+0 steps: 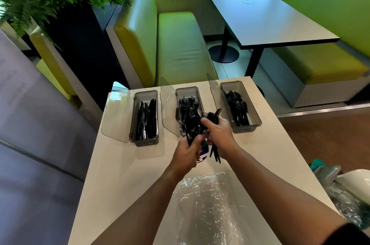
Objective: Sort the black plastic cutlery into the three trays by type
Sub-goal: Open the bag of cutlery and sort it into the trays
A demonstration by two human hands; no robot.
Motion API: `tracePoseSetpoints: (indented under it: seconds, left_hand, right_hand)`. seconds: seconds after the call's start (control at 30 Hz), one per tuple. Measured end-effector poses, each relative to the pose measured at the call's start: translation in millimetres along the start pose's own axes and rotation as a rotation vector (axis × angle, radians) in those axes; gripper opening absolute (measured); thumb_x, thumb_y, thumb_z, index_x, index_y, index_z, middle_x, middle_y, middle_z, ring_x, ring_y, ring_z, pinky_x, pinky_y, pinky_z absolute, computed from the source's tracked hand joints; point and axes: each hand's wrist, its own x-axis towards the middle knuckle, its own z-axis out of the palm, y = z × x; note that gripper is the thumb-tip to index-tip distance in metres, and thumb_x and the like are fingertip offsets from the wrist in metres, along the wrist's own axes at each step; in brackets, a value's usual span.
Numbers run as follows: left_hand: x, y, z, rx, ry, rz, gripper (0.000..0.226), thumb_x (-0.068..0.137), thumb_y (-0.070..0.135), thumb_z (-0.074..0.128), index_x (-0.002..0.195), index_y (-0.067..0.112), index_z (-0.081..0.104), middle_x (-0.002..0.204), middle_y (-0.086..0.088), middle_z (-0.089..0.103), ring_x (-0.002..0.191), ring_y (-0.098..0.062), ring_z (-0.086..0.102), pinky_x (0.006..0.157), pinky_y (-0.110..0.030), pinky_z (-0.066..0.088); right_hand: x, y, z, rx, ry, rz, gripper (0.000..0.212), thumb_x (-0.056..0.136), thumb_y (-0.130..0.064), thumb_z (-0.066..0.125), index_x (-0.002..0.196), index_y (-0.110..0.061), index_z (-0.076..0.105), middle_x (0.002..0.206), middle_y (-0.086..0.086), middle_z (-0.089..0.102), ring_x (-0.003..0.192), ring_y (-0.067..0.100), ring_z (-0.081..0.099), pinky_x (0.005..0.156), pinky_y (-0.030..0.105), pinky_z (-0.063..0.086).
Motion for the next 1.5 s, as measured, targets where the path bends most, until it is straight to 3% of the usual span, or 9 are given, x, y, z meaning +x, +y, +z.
tracePoseSetpoints:
  seconds: [0.4, 0.57, 0.73, 0.87, 1.0, 1.1, 1.23, 1.37, 1.5]
  left_hand:
    - [-1.4, -3.4, -6.8, -0.125, 0.008, -0.078, 0.040, 0.109, 0.033, 0.039, 0.103, 0.002, 0.065, 0.064, -0.006, 0.050, 0.045, -0.013, 0.035, 0.045, -0.022, 0.024]
    - [-4.7, -8.1, -18.1, -0.163, 0.053, -0.058, 0.041, 0.109, 0.032, 0.040, 0.095, 0.006, 0.068, 0.063, -0.009, 0.044, 0.046, -0.014, 0.030, 0.048, -0.030, 0.017]
    - [-3.7, -12.4, -37.4, -0.179, 0.069, -0.060, 0.039, 0.109, 0.030, 0.040, 0.094, 0.004, 0.065, 0.059, -0.004, 0.036, 0.048, -0.013, 0.028, 0.045, -0.024, 0.020]
    - [-1.3, -13.1, -47.1, -0.182, 0.036, -0.075, 0.040, 0.109, 0.033, 0.040, 0.097, 0.003, 0.063, 0.063, -0.005, 0.025, 0.050, -0.014, 0.024, 0.046, -0.025, 0.018]
    - [-2.6, -10.3, -52.2, -0.160, 0.003, -0.083, 0.045, 0.104, 0.045, 0.043, 0.094, 0.008, 0.066, 0.065, -0.008, 0.024, 0.053, -0.018, 0.022, 0.052, -0.034, 0.014]
    - [-3.4, -11.2, -58.7, -0.211, -0.004, -0.109, 0.049, 0.102, 0.052, 0.040, 0.091, 0.013, 0.068, 0.063, -0.006, 0.024, 0.054, -0.018, 0.018, 0.052, -0.033, 0.013]
    - [-4.4, -13.5, -65.8, -0.252, -0.004, -0.139, 0.056, 0.104, 0.053, 0.033, 0.100, 0.006, 0.064, 0.059, 0.000, 0.027, 0.051, -0.014, 0.019, 0.050, -0.028, 0.014]
    - [-4.6, -15.1, -68.3, -0.268, -0.004, -0.163, 0.061, 0.106, 0.052, 0.030, 0.110, 0.001, 0.063, 0.061, -0.001, 0.029, 0.051, -0.013, 0.022, 0.049, -0.025, 0.017]
    - [-1.8, -12.1, -65.1, -0.313, -0.008, -0.173, 0.056, 0.108, 0.046, 0.032, 0.118, 0.001, 0.063, 0.062, -0.001, 0.035, 0.050, -0.012, 0.025, 0.048, -0.024, 0.020]
  right_hand:
    - [17.5, 9.1, -7.6, 0.043, -0.106, 0.099, 0.014, 0.095, -0.013, 0.068, 0.092, -0.005, 0.057, 0.065, 0.011, 0.065, 0.035, 0.012, 0.045, 0.031, 0.022, 0.033]
    - [48.9, -20.4, -7.1, 0.040, -0.051, 0.067, 0.024, 0.100, -0.015, 0.060, 0.117, 0.001, 0.052, 0.092, 0.019, 0.077, 0.043, 0.012, 0.049, 0.035, 0.023, 0.037]
    - [87.2, -58.6, 6.6, 0.155, -0.062, 0.020, 0.008, 0.100, -0.007, 0.058, 0.107, -0.006, 0.054, 0.067, 0.008, 0.066, 0.060, 0.022, 0.071, 0.070, 0.043, 0.060]
    - [109.4, -60.6, 29.5, 0.043, -0.099, 0.128, 0.010, 0.099, -0.010, 0.061, 0.097, -0.012, 0.052, 0.060, 0.001, 0.051, 0.042, 0.012, 0.049, 0.044, 0.027, 0.051]
    - [133.5, -33.8, 45.2, -0.185, -0.108, 0.302, 0.014, 0.096, -0.013, 0.064, 0.086, -0.013, 0.054, 0.059, -0.001, 0.049, 0.037, 0.006, 0.042, 0.036, 0.020, 0.039]
    - [144.8, -9.5, 50.9, -0.278, -0.151, 0.415, 0.010, 0.093, -0.012, 0.068, 0.095, -0.008, 0.059, 0.067, 0.002, 0.059, 0.047, 0.011, 0.054, 0.044, 0.024, 0.049]
    - [146.1, 3.3, 53.4, -0.323, -0.102, 0.306, 0.035, 0.088, -0.013, 0.075, 0.118, -0.007, 0.057, 0.100, 0.011, 0.070, 0.086, 0.024, 0.071, 0.079, 0.042, 0.060]
    - [136.4, -3.2, 53.4, -0.361, -0.062, 0.135, 0.031, 0.096, -0.017, 0.067, 0.124, -0.016, 0.056, 0.103, 0.005, 0.065, 0.082, 0.014, 0.063, 0.060, 0.027, 0.050]
    - [112.5, -8.0, 48.5, -0.279, -0.149, 0.069, 0.028, 0.098, -0.027, 0.065, 0.122, -0.015, 0.063, 0.116, 0.011, 0.069, 0.099, 0.024, 0.070, 0.079, 0.035, 0.061]
